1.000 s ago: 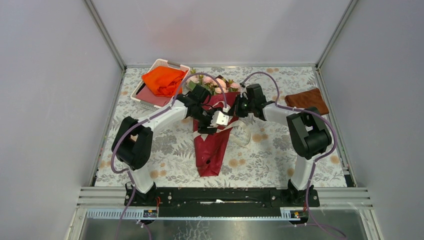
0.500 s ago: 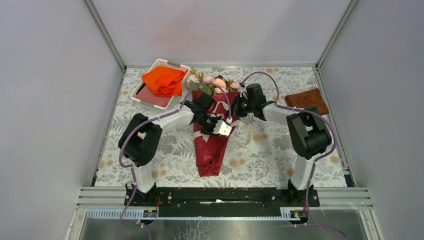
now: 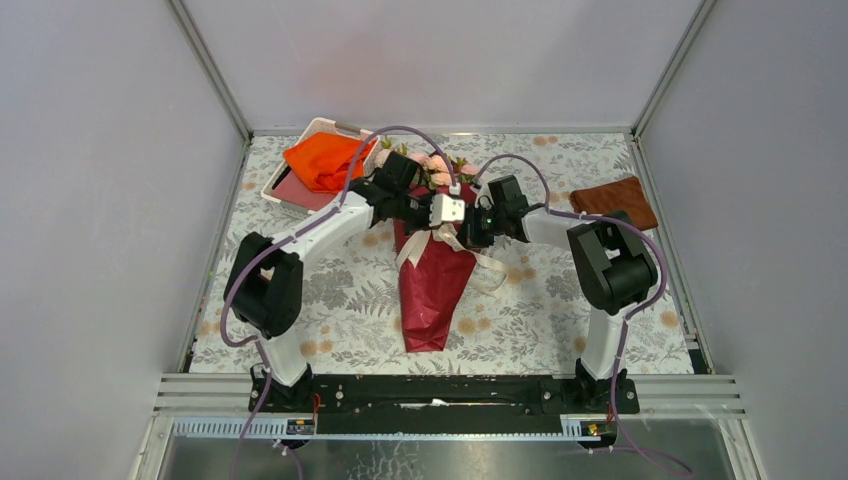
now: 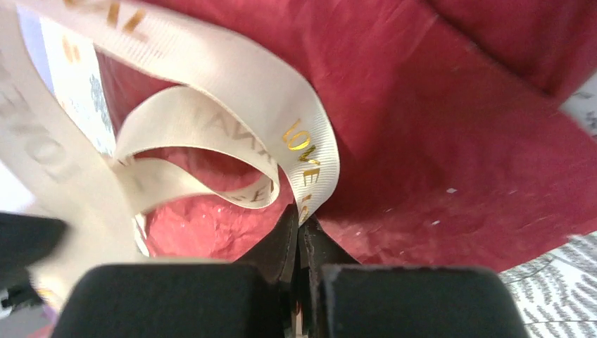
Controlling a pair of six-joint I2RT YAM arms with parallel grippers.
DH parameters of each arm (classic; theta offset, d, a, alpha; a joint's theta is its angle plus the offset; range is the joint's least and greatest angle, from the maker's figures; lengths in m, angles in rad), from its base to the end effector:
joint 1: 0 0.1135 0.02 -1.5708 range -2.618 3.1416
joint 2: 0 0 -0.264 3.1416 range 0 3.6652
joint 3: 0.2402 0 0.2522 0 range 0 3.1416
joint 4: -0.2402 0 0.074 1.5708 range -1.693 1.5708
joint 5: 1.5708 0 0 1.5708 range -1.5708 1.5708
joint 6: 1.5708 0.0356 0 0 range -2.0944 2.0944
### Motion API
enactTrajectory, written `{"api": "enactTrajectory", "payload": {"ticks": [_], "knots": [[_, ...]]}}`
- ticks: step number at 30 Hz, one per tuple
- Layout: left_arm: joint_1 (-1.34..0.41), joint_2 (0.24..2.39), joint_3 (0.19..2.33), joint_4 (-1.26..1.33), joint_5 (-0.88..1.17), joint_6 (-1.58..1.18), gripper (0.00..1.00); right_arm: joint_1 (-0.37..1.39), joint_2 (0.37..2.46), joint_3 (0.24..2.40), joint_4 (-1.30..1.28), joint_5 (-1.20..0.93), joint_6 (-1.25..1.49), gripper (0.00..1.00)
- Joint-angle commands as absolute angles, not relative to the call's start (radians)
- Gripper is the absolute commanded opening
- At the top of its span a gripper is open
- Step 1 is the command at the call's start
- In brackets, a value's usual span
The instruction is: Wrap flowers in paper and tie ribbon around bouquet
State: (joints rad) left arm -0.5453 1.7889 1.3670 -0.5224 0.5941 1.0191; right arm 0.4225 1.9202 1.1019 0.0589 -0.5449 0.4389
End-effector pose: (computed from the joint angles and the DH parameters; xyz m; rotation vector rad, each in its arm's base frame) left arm 0.3196 -0.2172 0.2418 1.8250 1.5055 -0.5216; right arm 0.3548 0.1798 0.1518 -0.2705 2.4215 1.0480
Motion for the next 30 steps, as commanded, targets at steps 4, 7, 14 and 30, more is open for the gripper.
{"api": "enactTrajectory", "payload": {"ticks": [4, 7, 14, 30], "knots": [[-0.522, 1.765, 1.419, -0.455, 0.625, 0.835, 0.0, 0.435, 1.915, 1.163, -0.106, -0.72, 0.28, 0.11], [-0.519, 1.775, 1.41, -0.414, 0.615, 0.789, 0.0, 0.437, 1.902, 1.15, -0.157, -0.81, 0.225, 0.22], [-0.517, 1.804, 1.394, -0.385, 0.659, 0.722, 0.0, 0.433, 1.847, 1.197, -0.326, -0.737, 0.117, 0.61], [-0.514, 1.822, 1.378, -0.345, 0.67, 0.618, 0.0, 0.359, 1.771, 1.272, -0.342, -0.485, 0.179, 0.54]]}}
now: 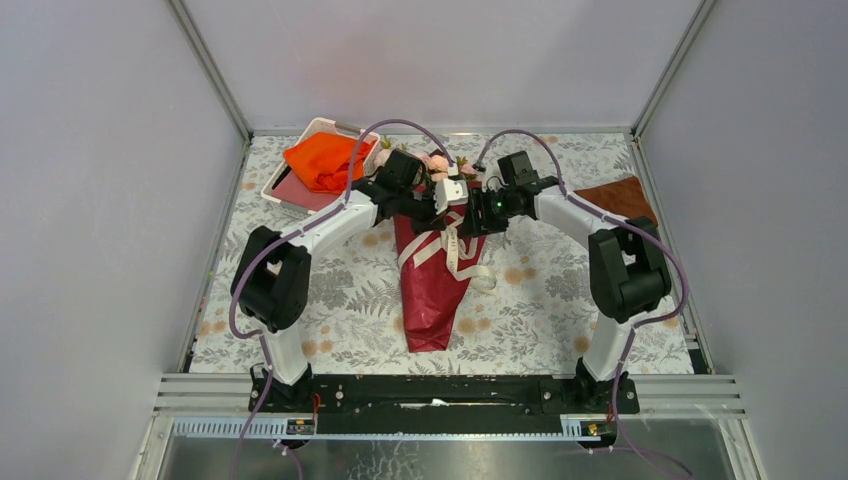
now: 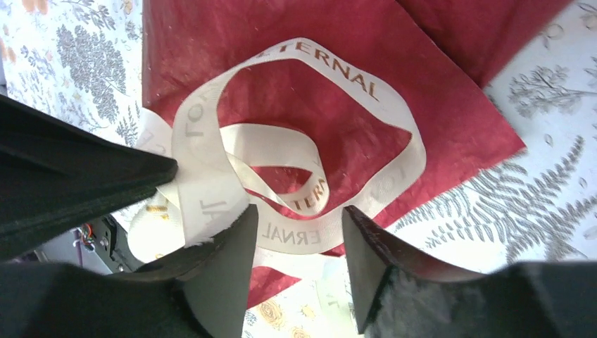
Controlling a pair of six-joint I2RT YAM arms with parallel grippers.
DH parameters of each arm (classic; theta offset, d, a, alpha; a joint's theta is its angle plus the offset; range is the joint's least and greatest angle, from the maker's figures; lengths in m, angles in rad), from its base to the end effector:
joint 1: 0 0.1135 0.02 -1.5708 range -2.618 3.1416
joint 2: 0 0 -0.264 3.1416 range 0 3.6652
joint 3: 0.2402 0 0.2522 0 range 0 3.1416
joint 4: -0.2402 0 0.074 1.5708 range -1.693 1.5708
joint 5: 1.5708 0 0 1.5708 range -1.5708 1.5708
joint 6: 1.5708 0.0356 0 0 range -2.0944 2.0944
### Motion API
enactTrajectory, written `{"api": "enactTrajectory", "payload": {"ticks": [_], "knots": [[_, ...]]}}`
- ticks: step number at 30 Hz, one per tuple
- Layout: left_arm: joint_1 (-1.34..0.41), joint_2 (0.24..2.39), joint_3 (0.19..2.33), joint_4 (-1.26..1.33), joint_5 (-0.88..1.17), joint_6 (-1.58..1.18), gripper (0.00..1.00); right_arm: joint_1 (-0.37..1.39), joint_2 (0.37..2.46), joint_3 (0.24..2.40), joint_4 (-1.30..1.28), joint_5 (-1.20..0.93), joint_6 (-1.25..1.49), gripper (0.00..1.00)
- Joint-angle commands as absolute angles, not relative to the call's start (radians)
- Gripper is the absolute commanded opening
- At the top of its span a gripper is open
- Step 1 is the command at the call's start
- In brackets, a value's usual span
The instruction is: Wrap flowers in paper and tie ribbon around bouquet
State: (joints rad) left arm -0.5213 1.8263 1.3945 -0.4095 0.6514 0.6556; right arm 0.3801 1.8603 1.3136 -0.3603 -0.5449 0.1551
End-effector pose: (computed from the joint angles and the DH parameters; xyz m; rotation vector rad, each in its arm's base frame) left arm 0.3383 -0.2192 0.2446 1.5132 1.7369 -0.7113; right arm 0.3648 0.1656 0.2082 -0.5194 2.4553 0.9008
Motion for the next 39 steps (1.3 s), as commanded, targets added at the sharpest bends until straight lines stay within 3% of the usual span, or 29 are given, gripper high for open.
{"api": "enactTrajectory", "payload": {"ticks": [1, 4, 10, 13, 18, 22, 26, 33, 39], "knots": [[-0.514, 1.819, 1.378, -0.346, 0.671, 0.612, 0.0, 0.358, 1.767, 1.258, -0.316, -0.479, 0.196, 0.47], [-0.514, 1.813, 1.386, -0.341, 0.672, 0.595, 0.0, 0.357, 1.804, 1.269, -0.314, -0.468, 0.224, 0.39], [-0.513, 1.788, 1.36, -0.335, 0.653, 0.61, 0.0, 0.352, 1.813, 1.259, -0.333, -0.223, 0.258, 0.48], [-0.514, 1.787, 1.356, -0.336, 0.653, 0.612, 0.0, 0.348, 1.833, 1.278, -0.316, -0.268, 0.253, 0.51], [-0.513, 1.782, 1.362, -0.336, 0.669, 0.6, 0.0, 0.348, 1.914, 1.324, -0.34, -0.291, 0.259, 0.48], [-0.513, 1.783, 1.361, -0.337, 0.672, 0.6, 0.0, 0.348, 1.957, 1.326, -0.334, -0.314, 0.28, 0.36], [-0.513, 1.784, 1.365, -0.338, 0.67, 0.6, 0.0, 0.349, 1.949, 1.308, -0.338, -0.347, 0.289, 0.0], [-0.508, 1.794, 1.388, -0.339, 0.687, 0.577, 0.0, 0.386, 1.791, 1.123, -0.232, -0.65, 0.296, 0.0], [-0.508, 1.789, 1.391, -0.358, 0.7, 0.579, 0.0, 0.439, 1.796, 1.074, -0.081, -0.717, 0.373, 0.0]]}}
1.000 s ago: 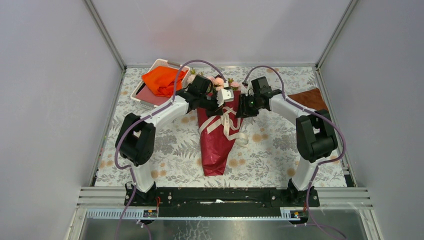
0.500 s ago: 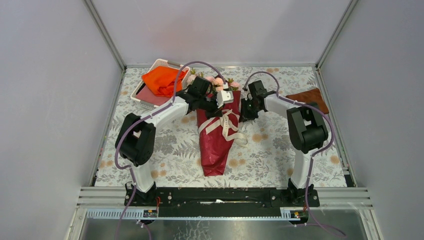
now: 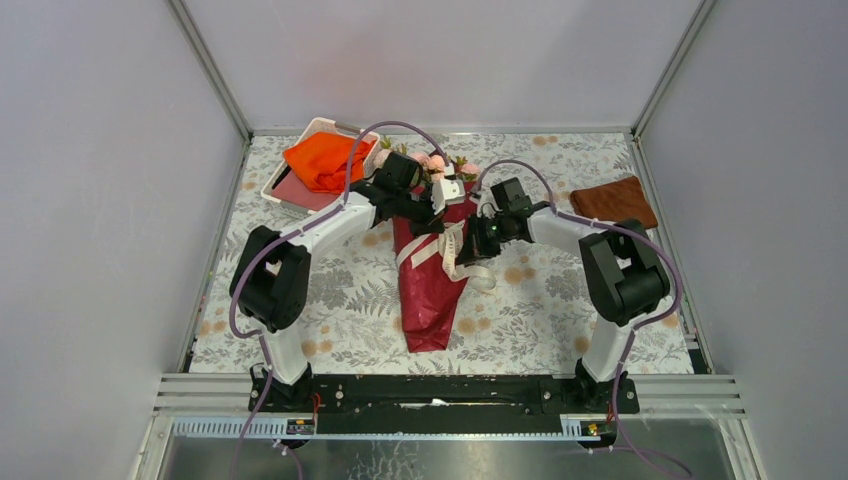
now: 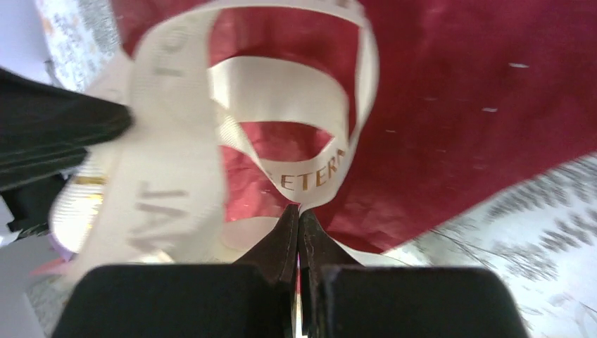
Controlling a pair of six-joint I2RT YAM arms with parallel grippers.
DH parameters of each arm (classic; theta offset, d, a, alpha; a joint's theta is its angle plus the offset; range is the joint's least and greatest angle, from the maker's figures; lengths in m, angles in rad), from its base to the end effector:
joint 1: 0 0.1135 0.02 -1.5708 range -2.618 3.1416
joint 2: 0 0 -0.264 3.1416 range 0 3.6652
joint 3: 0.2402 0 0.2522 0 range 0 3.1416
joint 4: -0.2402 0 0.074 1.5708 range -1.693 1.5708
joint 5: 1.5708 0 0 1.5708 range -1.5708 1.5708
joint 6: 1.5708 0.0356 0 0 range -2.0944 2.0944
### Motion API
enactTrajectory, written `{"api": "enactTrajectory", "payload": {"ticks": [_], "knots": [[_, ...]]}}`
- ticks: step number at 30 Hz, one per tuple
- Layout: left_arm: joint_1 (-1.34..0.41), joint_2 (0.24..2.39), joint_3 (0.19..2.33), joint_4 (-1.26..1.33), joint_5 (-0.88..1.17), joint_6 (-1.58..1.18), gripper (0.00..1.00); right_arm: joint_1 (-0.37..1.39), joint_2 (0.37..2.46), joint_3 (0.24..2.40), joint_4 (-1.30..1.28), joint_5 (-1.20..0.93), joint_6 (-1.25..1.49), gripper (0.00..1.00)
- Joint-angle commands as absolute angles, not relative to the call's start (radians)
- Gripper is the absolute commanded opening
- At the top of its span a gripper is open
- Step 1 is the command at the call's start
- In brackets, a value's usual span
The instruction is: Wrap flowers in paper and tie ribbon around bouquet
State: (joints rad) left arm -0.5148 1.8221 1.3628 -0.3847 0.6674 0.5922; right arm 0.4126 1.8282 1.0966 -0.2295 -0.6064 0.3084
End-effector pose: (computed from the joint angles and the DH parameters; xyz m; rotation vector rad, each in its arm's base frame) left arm 0.3369 -0.2159 0.2382 1.4609 1.7897 -0.7597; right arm 0.3296 0.1664 0.1652 -0.3895 2.5733 1.0457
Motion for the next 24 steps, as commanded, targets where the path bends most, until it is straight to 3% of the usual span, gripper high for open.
{"api": "enactTrajectory", "payload": {"ticks": [1, 9, 24], "knots": [[-0.508, 1.786, 1.385, -0.359, 0.704, 0.578, 0.0, 0.44, 1.802, 1.071, -0.054, -0.711, 0.387, 0.0], [-0.504, 1.788, 1.396, -0.366, 0.756, 0.526, 0.0, 0.501, 1.867, 1.059, 0.124, -0.797, 0.488, 0.0], [-0.509, 1.754, 1.417, -0.372, 0.833, 0.339, 0.0, 0.513, 1.963, 1.132, 0.298, -0.756, 0.724, 0.0]]}}
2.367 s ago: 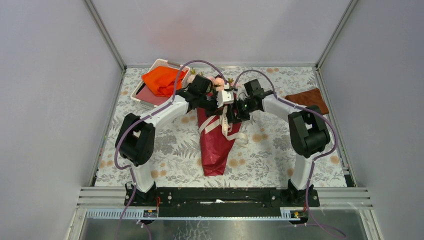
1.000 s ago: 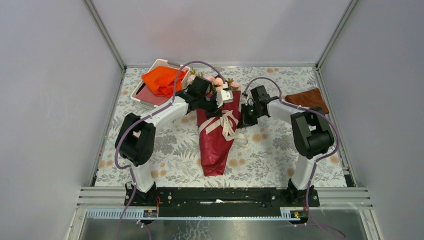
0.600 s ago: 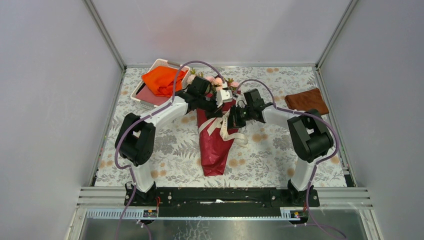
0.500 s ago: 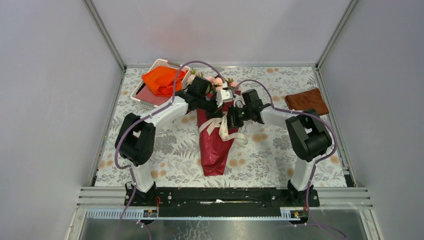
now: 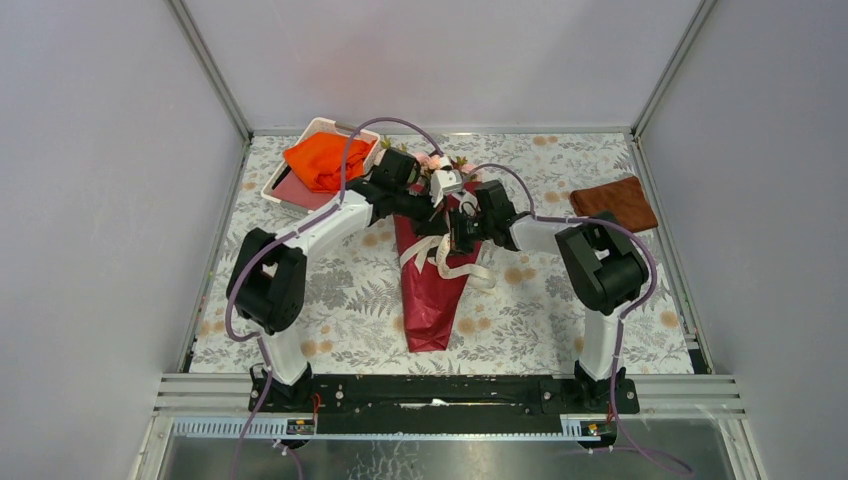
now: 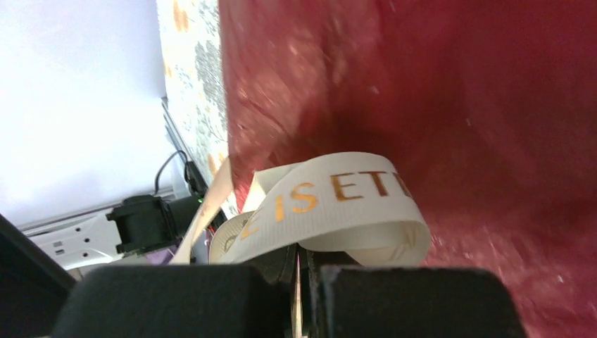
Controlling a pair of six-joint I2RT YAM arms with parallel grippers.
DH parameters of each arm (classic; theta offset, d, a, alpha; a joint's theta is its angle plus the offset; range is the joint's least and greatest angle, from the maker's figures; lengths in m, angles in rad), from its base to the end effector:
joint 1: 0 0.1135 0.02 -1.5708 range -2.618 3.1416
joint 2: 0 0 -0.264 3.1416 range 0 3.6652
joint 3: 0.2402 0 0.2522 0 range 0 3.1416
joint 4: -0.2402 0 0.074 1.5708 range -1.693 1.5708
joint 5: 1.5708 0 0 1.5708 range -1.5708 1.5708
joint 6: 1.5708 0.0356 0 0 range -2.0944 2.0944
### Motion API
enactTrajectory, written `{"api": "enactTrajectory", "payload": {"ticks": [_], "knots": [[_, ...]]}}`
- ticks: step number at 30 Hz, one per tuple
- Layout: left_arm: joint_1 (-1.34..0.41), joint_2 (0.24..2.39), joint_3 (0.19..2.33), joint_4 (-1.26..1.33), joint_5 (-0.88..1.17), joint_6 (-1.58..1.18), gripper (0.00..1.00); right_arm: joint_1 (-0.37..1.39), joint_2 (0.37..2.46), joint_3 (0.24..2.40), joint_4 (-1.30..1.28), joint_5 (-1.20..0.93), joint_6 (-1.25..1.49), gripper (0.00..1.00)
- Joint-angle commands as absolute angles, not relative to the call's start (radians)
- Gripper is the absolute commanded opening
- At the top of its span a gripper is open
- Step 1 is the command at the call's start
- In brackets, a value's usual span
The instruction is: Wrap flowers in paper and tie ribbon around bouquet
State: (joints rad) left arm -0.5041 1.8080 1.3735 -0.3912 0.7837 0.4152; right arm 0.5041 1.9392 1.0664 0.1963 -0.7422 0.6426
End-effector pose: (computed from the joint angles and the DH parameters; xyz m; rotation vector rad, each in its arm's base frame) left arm 0.3353 -0.2137 0.2485 1.3310 1.8653 -0.9732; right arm 0.3357 0.2126 0.1479 -0.2806 2.4245 1.4084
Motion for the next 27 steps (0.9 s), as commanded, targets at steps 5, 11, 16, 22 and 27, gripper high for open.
{"api": "enactTrajectory", "payload": {"ticks": [5, 11, 16, 22, 27], "knots": [[-0.509, 1.751, 1.425, -0.378, 0.805, 0.337, 0.0, 0.515, 1.976, 1.089, 0.311, -0.744, 0.738, 0.0], [-0.496, 1.806, 1.4, -0.303, 0.715, 0.306, 0.0, 0.545, 1.948, 1.129, 0.06, -0.768, 0.55, 0.02], [-0.493, 1.821, 1.345, -0.228, 0.659, 0.302, 0.0, 0.504, 1.894, 1.178, -0.193, -0.731, 0.39, 0.27], [-0.493, 1.838, 1.317, -0.18, 0.63, 0.298, 0.0, 0.442, 1.907, 1.255, -0.341, -0.707, 0.317, 0.53], [-0.492, 1.841, 1.309, -0.176, 0.635, 0.304, 0.0, 0.403, 1.907, 1.33, -0.438, -0.666, 0.268, 0.66]]}}
